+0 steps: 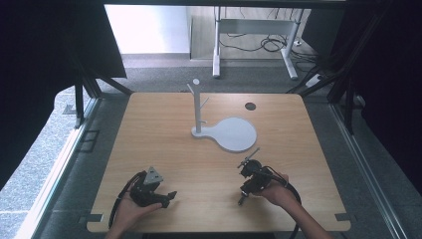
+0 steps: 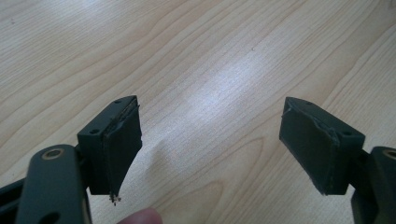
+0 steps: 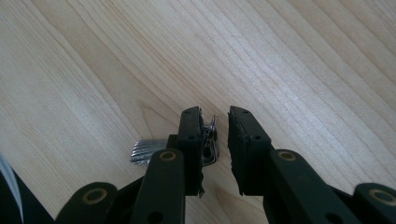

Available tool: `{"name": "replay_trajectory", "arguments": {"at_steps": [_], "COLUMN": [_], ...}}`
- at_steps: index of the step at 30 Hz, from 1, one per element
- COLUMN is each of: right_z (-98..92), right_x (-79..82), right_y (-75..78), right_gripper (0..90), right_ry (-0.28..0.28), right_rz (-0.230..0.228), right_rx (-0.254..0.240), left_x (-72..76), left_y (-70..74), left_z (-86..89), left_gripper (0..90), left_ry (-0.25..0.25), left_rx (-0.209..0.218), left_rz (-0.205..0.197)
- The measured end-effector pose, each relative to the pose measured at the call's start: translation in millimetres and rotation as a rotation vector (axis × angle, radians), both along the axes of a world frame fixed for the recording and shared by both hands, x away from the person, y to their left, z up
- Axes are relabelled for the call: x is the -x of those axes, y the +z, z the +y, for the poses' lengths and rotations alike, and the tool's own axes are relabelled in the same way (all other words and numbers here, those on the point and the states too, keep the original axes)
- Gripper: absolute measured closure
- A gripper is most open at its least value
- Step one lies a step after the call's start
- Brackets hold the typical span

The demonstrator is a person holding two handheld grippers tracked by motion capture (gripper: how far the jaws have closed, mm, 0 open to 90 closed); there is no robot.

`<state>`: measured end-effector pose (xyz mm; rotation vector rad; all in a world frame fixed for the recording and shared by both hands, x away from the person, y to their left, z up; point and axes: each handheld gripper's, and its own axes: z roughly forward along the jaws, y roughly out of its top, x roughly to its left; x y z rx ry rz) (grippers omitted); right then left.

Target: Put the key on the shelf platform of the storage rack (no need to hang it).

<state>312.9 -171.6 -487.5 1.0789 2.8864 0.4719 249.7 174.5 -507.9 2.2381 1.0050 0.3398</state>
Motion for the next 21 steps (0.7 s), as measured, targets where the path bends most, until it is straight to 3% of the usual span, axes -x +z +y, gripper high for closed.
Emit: {"name": "replay_trajectory", "arguments": {"at_steps": [10, 21], "right_z": [4.1, 1.1], "right_x": [-3.6, -4.1], "right_y": [-3.7, 0.2], "right_gripper": [88.1, 89.8], "right_ry": [-0.019, -0.018], "right_rz": [0.020, 0.029], "right_rx": [0.012, 0.011], "left_x": [-0.3, -1.0], "left_y": [0.1, -1.0], "left_z": [0.9, 1.5], "left_gripper": [21.2, 21.3], "left_ry": [0.000, 0.003], "left_rx": [-0.006, -0.004], "left_rz": [-0.001, 0.002]}}
